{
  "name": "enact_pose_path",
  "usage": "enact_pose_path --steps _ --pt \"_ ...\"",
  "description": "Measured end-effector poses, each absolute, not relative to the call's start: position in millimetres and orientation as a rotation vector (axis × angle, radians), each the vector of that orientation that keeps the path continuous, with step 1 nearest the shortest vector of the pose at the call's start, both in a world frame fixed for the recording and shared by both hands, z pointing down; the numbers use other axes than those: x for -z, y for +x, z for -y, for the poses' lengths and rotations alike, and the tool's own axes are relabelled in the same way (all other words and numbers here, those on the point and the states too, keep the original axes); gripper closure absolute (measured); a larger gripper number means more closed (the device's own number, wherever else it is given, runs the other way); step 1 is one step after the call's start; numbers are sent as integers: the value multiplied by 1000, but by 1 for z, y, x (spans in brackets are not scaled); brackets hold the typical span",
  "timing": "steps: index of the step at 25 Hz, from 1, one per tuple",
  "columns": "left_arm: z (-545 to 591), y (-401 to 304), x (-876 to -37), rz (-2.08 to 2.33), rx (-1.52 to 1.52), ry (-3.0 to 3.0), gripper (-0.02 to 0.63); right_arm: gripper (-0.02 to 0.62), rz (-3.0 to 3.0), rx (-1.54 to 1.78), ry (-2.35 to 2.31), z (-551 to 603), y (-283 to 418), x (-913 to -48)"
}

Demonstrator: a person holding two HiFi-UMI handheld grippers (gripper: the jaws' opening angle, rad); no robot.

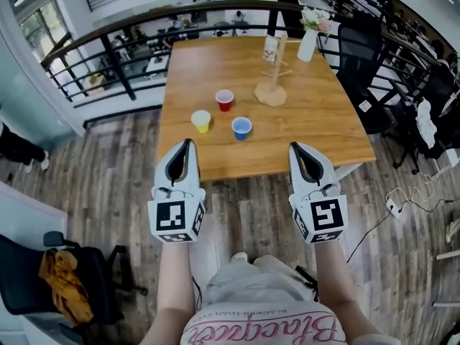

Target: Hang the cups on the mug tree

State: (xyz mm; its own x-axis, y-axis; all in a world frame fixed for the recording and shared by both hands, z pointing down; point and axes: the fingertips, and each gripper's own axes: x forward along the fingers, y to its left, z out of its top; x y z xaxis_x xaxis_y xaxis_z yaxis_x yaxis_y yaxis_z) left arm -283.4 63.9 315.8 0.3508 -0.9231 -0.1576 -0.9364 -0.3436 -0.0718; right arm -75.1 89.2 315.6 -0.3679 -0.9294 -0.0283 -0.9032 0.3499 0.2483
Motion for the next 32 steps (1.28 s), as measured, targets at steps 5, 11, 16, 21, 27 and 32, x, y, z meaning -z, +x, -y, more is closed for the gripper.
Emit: enact_pose_path --steps 5,11,16,21,27,32 --pt "-47 -278 -319 -1699 -132 -2465 591 594 2478 323 1714 -73 -65 -319" --pt "-20 -269 -323 -1717 -117 -2460 591 594 2497 320 1706 -40 -56 -320" --pt "14 -256 -323 -1744 -104 -2434 592 594 2528 330 1680 1 -43 -319" --pt "57 -242 -320 -1798 -92 -2386 592 594 2562 330 1645 51 -23 -317" --pt "104 -228 -314 -1887 -80 -2318 592 594 2619 323 1563 114 -2 -314" --pt "142 -211 -314 -1949 -63 -2280 592 594 2656 310 1484 163 14 -317"
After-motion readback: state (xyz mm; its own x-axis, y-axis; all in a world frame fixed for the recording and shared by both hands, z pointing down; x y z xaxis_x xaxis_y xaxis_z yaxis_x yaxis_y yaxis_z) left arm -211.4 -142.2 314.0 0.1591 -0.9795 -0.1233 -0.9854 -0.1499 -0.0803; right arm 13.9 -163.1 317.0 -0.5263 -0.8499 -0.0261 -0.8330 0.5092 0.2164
